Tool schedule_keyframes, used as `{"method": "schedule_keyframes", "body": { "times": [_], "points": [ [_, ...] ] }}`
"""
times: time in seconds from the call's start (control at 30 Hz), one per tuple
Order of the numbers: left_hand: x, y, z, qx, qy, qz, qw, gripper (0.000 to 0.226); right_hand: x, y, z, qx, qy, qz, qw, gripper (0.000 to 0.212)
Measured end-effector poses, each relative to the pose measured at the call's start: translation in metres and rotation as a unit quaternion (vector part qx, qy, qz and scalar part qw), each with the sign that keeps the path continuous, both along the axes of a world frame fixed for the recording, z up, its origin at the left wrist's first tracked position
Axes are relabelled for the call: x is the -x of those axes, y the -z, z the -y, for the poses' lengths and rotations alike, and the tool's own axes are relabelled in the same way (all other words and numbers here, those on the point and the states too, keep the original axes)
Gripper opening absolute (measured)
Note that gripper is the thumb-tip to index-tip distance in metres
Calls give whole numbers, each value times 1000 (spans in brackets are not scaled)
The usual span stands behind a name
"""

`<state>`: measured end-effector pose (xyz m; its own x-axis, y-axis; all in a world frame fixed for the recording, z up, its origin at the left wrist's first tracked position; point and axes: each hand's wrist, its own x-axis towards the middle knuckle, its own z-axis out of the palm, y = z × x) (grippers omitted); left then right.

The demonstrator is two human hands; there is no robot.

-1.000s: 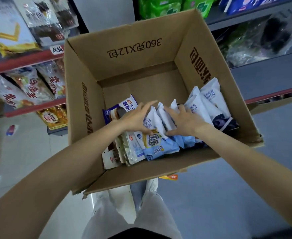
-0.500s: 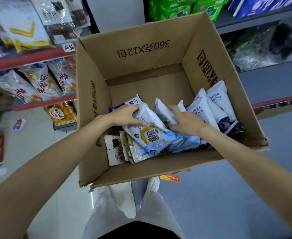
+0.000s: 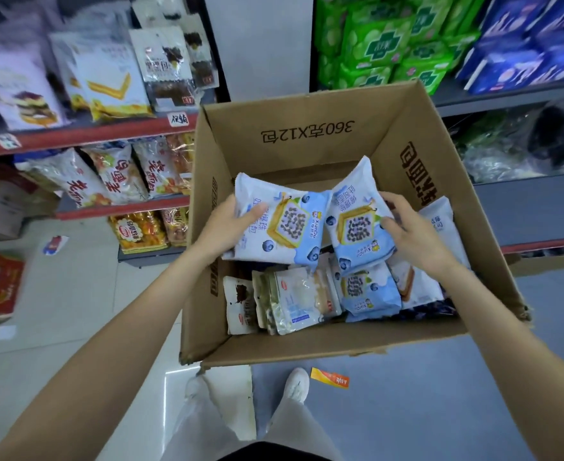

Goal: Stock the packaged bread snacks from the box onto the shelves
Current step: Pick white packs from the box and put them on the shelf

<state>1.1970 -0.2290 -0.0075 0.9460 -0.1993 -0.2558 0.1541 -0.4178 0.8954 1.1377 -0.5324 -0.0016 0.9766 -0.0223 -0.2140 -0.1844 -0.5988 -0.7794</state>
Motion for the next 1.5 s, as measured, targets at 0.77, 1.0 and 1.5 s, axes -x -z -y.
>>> {"method": "schedule_keyframes", "body": {
  "times": [0.77,1.0,1.5],
  "points": [
    [20,-80,-146,355,-284,168,875,23,-62,-106,-141,-314,-48,89,944,41],
    [-4,-92,-247,254,-316,210,890,37,-97,-112,-252,-243,-94,123,958,30],
    [-115,-191,-454,200,-233,311,900,23,-179,-219,-429,-155,-118,238,951,47]
  ]
}}
